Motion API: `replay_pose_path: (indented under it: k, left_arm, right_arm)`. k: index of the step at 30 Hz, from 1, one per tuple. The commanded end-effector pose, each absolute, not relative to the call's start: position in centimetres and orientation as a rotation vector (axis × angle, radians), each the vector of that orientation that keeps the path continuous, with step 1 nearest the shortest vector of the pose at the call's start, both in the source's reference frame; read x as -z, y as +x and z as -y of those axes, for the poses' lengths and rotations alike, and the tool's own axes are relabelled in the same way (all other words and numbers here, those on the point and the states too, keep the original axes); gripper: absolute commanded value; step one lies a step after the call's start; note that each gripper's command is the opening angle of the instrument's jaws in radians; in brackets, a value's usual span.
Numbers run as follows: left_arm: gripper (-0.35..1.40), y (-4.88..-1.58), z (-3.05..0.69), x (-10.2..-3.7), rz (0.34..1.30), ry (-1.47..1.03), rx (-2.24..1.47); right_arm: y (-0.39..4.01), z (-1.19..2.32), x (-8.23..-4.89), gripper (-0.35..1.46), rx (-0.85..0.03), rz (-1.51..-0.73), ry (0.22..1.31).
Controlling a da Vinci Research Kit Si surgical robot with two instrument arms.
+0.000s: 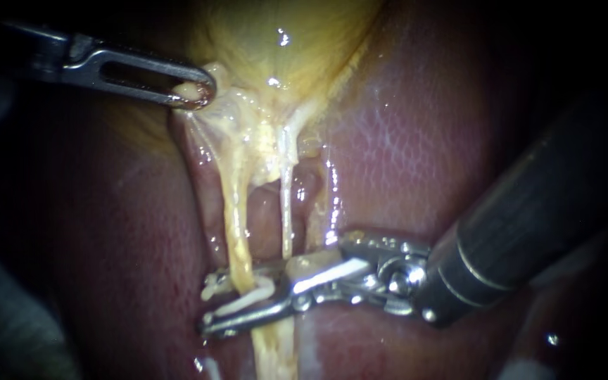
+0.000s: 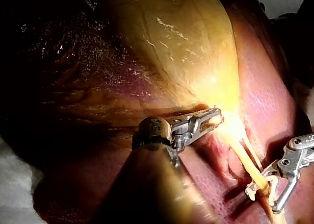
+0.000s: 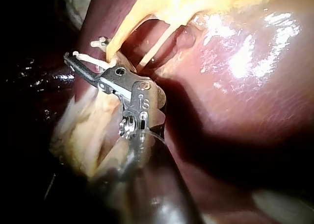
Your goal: Clipping first clip left tube
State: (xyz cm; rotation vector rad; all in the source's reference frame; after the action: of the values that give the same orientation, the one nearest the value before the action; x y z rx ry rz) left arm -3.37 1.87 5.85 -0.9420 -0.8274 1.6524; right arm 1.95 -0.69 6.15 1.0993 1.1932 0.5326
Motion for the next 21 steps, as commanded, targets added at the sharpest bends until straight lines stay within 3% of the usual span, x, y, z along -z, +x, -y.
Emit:
replay_pose_path:
  k: [1, 9, 21]
  left_arm:
    - [-0.35, -3.37, -1.87, -5.85, 0.827, -0.942, -1.652]
    - [-0.35, -3.37, -1.87, -5.85, 0.828, -0.942, -1.652]
    - [-0.35, -3.37, -1.87, -5.86, 0.828, -0.942, -1.652]
  right_arm:
    - [1.95, 0.70, -6.11, 0.50, -0.529, -1.196, 1.104]
    - [1.94, 0.71, -6.06, 0.43, -0.515, -1.191, 1.124]
    - [1.89, 0.68, -6.09, 0.19, -0.508, -1.194, 1.121]
